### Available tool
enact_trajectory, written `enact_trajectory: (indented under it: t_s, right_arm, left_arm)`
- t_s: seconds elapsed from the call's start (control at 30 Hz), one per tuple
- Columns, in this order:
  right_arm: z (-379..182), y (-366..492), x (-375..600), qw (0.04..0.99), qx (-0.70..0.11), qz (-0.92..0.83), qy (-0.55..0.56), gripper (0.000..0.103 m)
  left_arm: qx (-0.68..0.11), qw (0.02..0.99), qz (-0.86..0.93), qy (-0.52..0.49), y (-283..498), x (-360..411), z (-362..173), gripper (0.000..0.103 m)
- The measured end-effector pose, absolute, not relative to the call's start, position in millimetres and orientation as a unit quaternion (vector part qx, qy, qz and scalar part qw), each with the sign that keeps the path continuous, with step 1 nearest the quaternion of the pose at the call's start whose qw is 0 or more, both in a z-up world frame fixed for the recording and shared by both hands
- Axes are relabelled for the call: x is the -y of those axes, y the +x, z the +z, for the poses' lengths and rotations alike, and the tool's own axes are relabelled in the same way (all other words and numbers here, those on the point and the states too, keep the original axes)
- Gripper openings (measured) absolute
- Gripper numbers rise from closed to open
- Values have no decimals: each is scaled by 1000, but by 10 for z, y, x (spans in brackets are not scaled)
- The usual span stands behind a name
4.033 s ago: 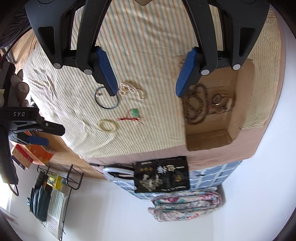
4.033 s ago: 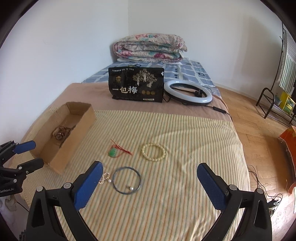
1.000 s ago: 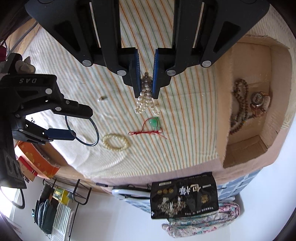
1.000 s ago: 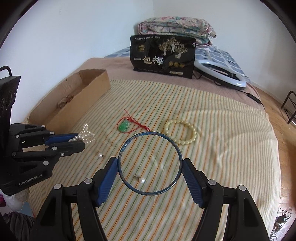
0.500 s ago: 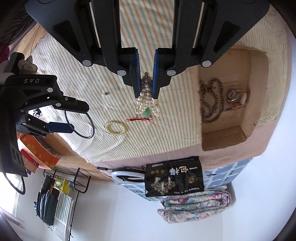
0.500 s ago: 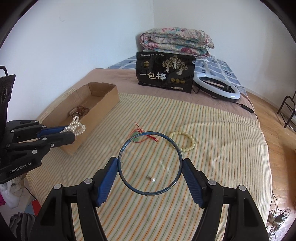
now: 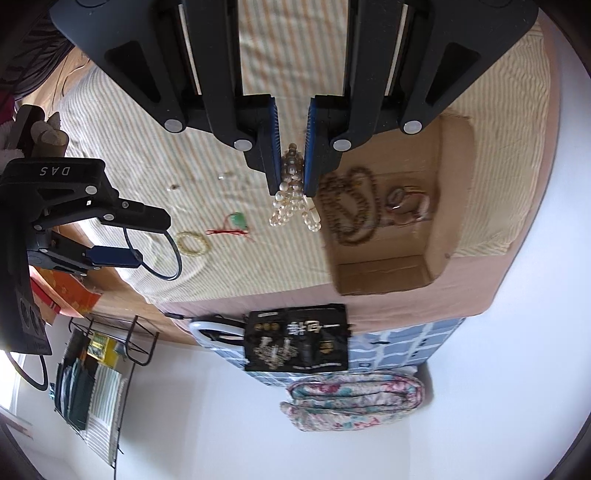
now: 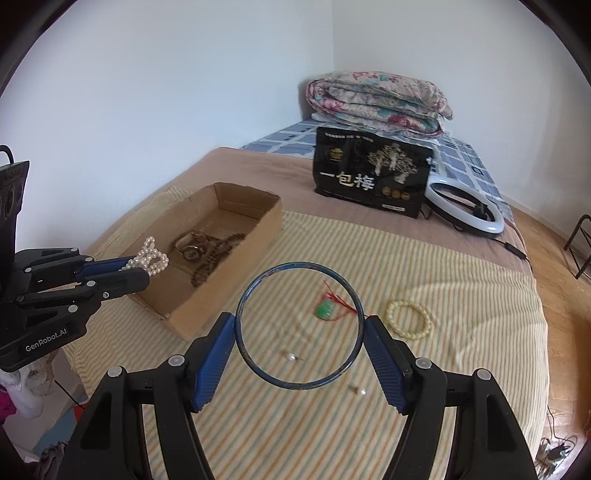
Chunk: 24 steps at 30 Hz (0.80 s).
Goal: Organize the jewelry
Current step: 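Carry the pearl necklace and blue bangle with both tools over the cardboard box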
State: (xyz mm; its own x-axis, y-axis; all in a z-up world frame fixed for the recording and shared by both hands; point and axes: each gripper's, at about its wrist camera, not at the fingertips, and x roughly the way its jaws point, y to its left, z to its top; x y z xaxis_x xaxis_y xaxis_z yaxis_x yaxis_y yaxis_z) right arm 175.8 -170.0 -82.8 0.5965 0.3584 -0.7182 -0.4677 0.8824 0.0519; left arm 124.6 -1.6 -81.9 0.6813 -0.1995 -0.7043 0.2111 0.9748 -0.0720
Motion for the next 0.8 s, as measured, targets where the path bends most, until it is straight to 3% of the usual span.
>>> enact_trajectory:
  t_s: [0.8]
  right_arm:
    - [-968,2247,536,872,-391,286,-70,73]
  left_arm:
    - [-396,917,-45,-23,1412,-891,-1067,10]
